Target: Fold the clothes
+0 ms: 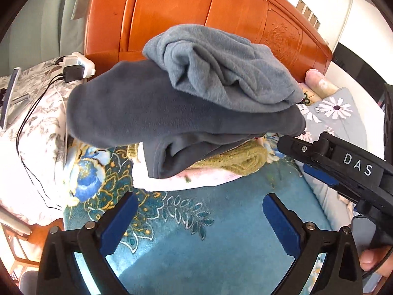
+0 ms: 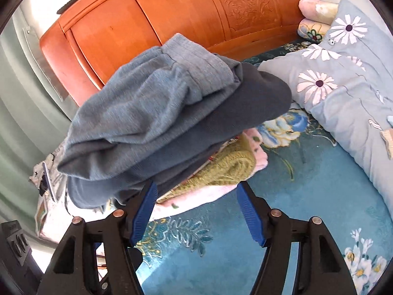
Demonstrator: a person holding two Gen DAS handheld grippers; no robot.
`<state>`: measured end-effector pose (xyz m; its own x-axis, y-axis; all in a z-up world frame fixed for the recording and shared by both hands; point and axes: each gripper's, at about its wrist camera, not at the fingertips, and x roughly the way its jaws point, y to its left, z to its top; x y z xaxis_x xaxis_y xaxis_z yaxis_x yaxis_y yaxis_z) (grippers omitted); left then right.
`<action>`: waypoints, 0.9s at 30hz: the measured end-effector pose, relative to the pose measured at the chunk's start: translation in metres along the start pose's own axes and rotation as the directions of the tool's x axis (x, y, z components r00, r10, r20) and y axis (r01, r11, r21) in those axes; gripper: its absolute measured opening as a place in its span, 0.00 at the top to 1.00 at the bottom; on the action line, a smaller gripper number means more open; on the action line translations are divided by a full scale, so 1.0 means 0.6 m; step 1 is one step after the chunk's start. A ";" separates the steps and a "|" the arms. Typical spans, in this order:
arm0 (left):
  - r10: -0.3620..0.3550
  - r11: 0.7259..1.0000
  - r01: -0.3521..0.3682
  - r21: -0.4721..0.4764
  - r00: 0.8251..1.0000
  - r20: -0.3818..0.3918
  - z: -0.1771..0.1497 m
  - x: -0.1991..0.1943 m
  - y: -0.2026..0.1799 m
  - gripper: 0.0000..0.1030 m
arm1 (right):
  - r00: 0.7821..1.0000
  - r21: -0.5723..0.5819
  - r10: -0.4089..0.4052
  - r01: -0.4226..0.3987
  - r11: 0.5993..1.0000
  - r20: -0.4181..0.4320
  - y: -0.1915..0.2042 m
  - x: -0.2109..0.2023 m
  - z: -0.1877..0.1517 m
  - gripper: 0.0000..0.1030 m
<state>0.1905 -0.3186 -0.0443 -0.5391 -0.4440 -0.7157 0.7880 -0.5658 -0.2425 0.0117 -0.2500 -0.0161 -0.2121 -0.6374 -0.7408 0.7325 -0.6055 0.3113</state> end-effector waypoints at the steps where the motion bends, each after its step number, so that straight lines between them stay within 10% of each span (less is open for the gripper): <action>1: 0.024 1.000 -0.024 -0.001 1.000 0.019 -0.009 -0.005 0.000 0.00 | 0.999 -0.008 -0.029 0.029 1.000 0.015 -0.001 -0.004 -0.011 0.33; 9: 0.221 0.974 -0.226 0.033 0.969 0.108 -0.024 -0.029 0.004 0.00 | 0.955 -0.019 -0.172 0.182 0.983 0.240 0.012 -0.044 -0.067 0.29; 17: 0.227 0.972 -0.236 0.005 0.942 0.246 -0.016 -0.072 0.018 0.00 | 0.858 0.014 -0.264 0.288 0.958 0.441 0.029 -0.085 -0.110 0.12; 27: 0.213 0.975 -0.224 -0.007 0.914 0.346 -0.003 -0.107 0.049 0.00 | 0.805 0.173 -0.305 0.251 0.952 0.510 0.061 -0.121 -0.138 0.06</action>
<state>0.2488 -0.3056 -0.0064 -0.4278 -0.7665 -0.4791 0.8909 -0.4469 -0.0805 0.1075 -0.1864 -0.0002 -0.7237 -0.5711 -0.3875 0.5323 -0.8193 0.2133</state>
